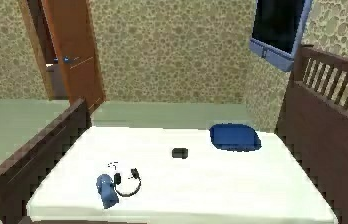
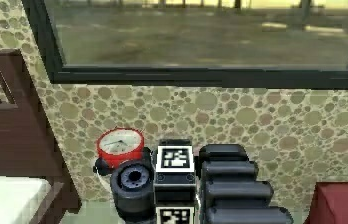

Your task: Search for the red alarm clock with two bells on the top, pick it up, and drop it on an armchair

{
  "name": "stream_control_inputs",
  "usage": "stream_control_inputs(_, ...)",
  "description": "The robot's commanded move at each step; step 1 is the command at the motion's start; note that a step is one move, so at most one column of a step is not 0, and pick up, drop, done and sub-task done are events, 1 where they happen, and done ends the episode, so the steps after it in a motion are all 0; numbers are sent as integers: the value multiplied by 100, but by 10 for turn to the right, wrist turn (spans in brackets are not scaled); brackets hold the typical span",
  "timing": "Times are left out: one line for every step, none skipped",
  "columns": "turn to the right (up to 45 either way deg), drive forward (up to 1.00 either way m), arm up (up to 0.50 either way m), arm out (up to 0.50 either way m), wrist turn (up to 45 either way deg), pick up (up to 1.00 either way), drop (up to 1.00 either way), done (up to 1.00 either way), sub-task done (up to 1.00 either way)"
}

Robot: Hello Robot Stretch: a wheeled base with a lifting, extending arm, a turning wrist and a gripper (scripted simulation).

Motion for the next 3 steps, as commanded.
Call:
stream_control_inputs(450, 0, 0, 0, 0, 0, 0, 0, 0)
stream_control_inputs(360, 0, 0, 0, 0, 0, 0, 0, 0)
stream_control_inputs(30, 0, 0, 0, 0, 0, 0, 0, 0)
